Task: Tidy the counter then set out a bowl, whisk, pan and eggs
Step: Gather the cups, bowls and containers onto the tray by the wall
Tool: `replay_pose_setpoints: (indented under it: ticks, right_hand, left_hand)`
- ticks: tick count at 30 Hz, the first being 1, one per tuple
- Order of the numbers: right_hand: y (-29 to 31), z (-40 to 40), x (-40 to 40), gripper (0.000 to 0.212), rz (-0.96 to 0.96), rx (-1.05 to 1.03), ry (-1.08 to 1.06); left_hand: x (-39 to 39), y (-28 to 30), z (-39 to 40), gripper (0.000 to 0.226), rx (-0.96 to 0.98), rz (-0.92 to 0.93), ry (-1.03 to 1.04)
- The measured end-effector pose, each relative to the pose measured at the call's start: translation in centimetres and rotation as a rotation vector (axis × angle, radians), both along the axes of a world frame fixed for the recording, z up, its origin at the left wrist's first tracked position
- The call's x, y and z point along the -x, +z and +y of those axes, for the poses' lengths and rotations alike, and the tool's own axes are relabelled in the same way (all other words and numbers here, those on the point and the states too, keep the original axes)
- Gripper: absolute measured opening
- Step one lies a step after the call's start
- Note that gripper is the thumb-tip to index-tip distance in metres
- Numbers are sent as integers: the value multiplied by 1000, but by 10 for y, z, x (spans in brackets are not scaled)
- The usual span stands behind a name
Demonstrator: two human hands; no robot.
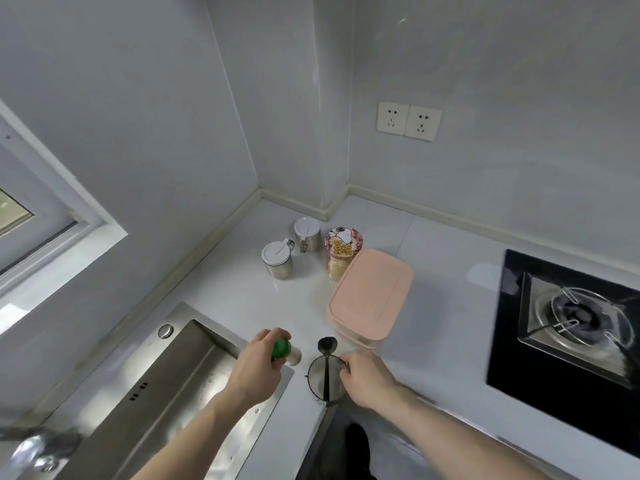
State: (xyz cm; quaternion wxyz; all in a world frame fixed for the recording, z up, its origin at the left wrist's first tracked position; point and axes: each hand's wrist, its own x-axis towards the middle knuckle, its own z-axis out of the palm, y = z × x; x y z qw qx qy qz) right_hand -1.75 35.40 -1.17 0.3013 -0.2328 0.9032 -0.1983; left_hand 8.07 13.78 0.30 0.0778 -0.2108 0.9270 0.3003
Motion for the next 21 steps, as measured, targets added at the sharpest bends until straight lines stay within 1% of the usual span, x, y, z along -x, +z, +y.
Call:
replay_pose_setpoints:
  ticks: [2, 6, 10, 11, 13, 17, 21]
  right_hand:
    - [9, 18, -14, 22, 33, 13, -47]
    - [27, 60, -44, 32, 85, 50, -119]
    - [34, 112, -74, 25, 92, 66, -244]
    - [36, 135, -85, 27, 88, 80, -304]
    - [40, 164, -96, 33, 87, 109, -360]
    - [49, 244, -120, 23, 115, 110, -503]
    - [60, 328, -144, 19, 141, 112, -584]
  left_hand:
    - [-9, 6, 8, 46, -13, 38, -52]
    - [-21, 18, 34, 46, -29, 95, -144]
    - [-31, 29, 73, 46, -61, 108, -271]
    - [-29, 34, 93, 47, -66, 118, -331]
    - [-29, 40, 119, 48, -97, 133, -391]
    - [-26, 59, 200, 44, -113, 147, -524]
    - [-19, 70, 286, 44, -134, 141, -612]
